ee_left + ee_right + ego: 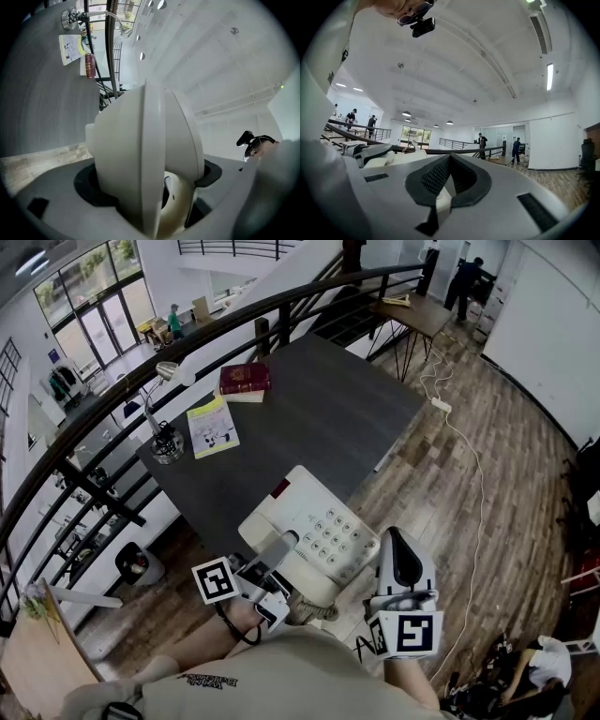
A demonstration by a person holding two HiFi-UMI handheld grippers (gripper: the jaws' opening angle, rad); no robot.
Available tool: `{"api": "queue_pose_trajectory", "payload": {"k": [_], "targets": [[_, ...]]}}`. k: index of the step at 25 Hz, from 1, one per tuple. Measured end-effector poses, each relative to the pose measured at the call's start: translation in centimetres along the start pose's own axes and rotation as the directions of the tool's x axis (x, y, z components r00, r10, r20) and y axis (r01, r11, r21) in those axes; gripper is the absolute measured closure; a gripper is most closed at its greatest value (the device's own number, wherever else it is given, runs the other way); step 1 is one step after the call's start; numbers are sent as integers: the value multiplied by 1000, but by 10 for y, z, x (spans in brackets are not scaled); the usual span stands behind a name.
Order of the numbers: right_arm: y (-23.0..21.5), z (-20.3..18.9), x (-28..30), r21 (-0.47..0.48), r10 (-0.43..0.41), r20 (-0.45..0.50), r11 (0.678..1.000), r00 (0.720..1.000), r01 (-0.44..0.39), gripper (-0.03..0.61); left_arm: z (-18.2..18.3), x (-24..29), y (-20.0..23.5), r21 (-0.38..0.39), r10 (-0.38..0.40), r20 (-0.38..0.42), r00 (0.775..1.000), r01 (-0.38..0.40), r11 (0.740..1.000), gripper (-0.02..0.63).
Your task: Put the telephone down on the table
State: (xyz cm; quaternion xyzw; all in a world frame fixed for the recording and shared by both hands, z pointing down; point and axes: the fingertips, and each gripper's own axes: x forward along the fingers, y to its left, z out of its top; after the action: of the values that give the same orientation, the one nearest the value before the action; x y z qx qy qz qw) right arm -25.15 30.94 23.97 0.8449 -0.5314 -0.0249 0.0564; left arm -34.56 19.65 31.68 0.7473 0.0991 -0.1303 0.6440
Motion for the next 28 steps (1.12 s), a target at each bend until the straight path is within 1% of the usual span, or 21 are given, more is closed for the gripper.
{"api": "queue_pose_trajectory", "payload": {"k": [6,9,11,15,17,28], "targets": [[5,13,17,-2,2,52,1000,999,-2,575,3,9,11,4,41,11,999,-41,999,156],[11,20,26,-26,2,78,1000,997,0,575,0,13,16,-15,53,9,999,-52,999,156],[12,20,27,-34,4,73,999,997,-1,577,-5,15,17,-19,53,4,999,-53,998,157],[12,14,29,-11,11,61,1000,998,-10,576,-11,21,18,-1,60,-15,998,-61,998,156],[13,12,29,-9,14,55,1000,998,-14,575,-12,23,20,-11,60,-19,998,-60,998,156],[-43,-11,4,2,4,35,1000,999,-4,575,-62,54,41,-21,85,-32,996,-85,996,156]]}}
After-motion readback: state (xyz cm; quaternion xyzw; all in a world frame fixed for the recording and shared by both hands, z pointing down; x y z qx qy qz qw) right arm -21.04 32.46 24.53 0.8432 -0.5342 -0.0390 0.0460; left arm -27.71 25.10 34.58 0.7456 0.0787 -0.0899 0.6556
